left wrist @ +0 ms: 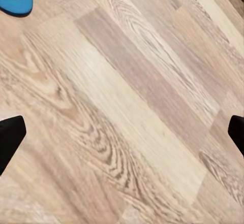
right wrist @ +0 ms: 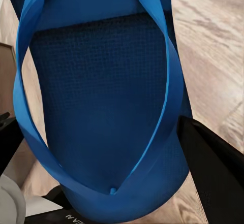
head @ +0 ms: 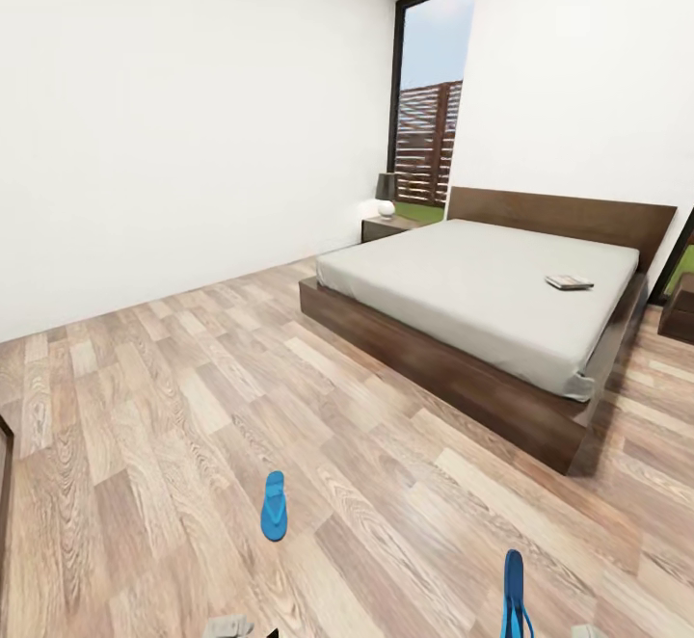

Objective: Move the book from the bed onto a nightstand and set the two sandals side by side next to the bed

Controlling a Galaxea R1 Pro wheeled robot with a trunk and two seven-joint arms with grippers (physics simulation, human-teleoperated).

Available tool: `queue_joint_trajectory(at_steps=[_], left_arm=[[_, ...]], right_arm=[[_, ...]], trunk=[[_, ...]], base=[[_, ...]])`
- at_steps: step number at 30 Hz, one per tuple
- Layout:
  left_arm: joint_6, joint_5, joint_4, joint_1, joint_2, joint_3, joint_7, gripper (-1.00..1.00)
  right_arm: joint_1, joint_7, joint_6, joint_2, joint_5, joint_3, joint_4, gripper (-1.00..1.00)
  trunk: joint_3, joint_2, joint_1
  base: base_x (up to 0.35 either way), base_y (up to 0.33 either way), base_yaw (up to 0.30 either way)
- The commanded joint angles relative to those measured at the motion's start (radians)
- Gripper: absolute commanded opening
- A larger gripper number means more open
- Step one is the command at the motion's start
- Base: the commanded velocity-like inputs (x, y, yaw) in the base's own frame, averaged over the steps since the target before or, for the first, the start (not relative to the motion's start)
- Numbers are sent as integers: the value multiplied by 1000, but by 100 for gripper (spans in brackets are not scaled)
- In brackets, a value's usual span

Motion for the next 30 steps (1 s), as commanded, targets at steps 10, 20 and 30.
queue_joint_trajectory(at_steps=[10,20,30], left_arm=[[-4,9,1,-1,0,-9,-2,100],[-4,9,1,-1,0,-9,-2,100],[-4,9,1,-1,0,-9,-3,100]], right_arm=[[-2,4,0,0,4,-10,4,-100],[-2,4,0,0,4,-10,4,-100],[-2,4,0,0,4,-10,4,-100]], trunk=[[-1,0,0],[-1,0,0],[-1,0,0]], base=[[320,0,0],[320,0,0],[293,0,0]])
